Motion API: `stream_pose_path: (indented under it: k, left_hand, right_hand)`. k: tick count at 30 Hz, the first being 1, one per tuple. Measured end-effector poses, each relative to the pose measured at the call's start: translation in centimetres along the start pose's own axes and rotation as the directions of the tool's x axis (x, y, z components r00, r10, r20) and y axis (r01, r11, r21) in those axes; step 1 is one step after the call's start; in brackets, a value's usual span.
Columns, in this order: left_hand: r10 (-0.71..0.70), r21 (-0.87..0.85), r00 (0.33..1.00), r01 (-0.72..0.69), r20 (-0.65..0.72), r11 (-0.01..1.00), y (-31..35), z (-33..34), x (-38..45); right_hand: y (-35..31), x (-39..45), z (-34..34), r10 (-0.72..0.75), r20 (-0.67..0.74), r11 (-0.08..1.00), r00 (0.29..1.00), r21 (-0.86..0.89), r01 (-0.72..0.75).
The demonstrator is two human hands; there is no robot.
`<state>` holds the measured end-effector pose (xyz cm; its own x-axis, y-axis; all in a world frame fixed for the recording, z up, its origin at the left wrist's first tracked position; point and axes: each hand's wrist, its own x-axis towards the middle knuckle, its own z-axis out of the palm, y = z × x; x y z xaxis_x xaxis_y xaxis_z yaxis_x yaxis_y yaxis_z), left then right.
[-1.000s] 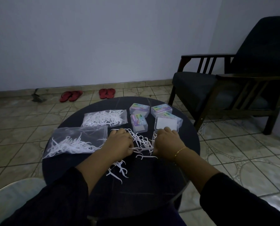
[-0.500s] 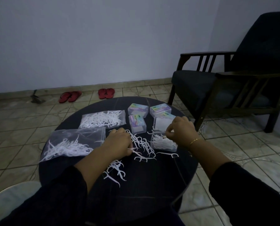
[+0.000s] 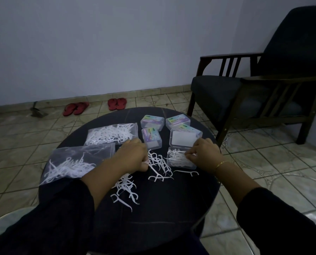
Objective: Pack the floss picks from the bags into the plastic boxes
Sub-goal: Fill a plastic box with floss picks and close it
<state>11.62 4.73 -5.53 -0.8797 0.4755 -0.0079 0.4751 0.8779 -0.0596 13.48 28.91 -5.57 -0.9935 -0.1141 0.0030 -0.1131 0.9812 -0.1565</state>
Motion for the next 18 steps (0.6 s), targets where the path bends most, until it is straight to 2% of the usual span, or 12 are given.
stream_pose_path:
  k: [6, 18]
  left_hand:
    - [0.004, -0.069, 0.995, -0.011, -0.096, 0.998, 1.7, -2.6, 1.9]
    - [0.097, -0.026, 0.99, -0.1, -0.098, 0.995, 7.8, -3.4, 6.7]
  right_hand:
    - [0.2, 0.0, 0.3, 0.015, -0.052, 0.992, 0.999, 0.127, -0.008]
    - [1.7, 0.3, 1.3, 0.079, -0.128, 0.957, 0.989, 0.287, -0.039]
